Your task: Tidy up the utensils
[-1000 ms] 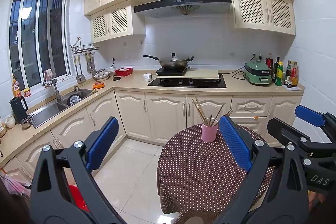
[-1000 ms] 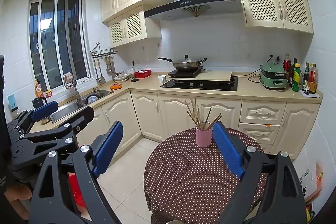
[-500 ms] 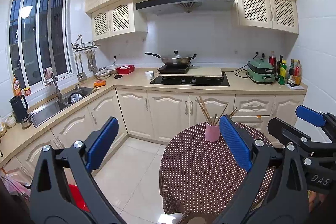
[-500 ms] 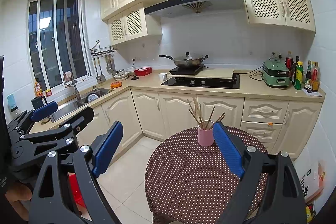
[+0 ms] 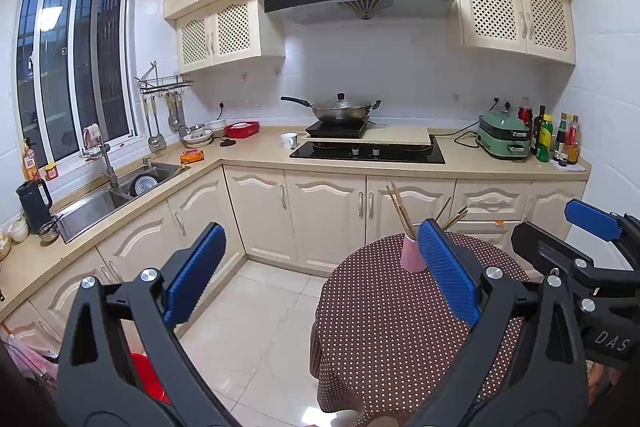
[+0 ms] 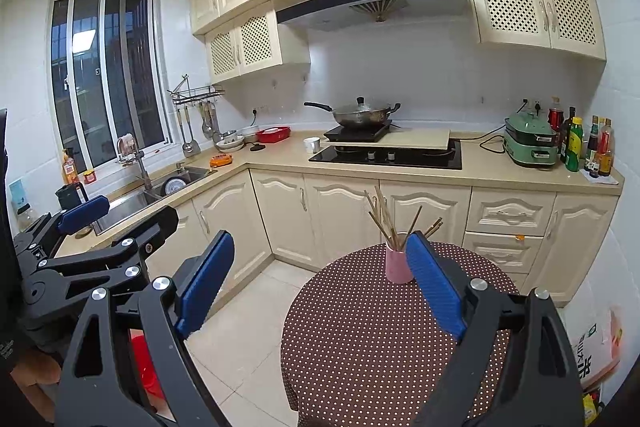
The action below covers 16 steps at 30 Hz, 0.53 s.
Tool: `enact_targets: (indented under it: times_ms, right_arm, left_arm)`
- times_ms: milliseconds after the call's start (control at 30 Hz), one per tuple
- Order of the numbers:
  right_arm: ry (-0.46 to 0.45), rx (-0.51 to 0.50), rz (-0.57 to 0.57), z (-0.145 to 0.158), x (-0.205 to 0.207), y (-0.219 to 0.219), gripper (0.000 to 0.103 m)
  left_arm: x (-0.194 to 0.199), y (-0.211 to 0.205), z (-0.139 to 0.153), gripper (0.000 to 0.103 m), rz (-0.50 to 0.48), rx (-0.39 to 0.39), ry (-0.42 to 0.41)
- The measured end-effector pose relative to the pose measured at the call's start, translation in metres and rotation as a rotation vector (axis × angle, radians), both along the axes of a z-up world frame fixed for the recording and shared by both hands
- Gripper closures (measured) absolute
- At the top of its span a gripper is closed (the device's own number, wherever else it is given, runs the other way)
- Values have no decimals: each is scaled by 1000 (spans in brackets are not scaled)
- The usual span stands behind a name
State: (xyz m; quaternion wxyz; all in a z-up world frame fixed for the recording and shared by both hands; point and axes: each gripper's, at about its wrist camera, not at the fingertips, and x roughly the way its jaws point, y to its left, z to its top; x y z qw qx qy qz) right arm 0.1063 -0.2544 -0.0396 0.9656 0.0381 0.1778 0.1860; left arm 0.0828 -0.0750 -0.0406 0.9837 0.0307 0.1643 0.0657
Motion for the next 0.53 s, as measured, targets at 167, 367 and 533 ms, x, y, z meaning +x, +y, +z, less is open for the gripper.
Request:
enact_targets:
  times_ms: [167,367,533]
  right_arm:
    - [4,-5,-15,-2,10,12,19]
    - [13,-10,-47,-4,22,27,19]
    - [27,-14,-85,-7,33,38,19]
  left_arm:
    - [11,12,-2,8,-11,-4,7]
    - [30,26,-4,8,-40,-13,21]
    - [51,41,-7,8,-86,-22,47]
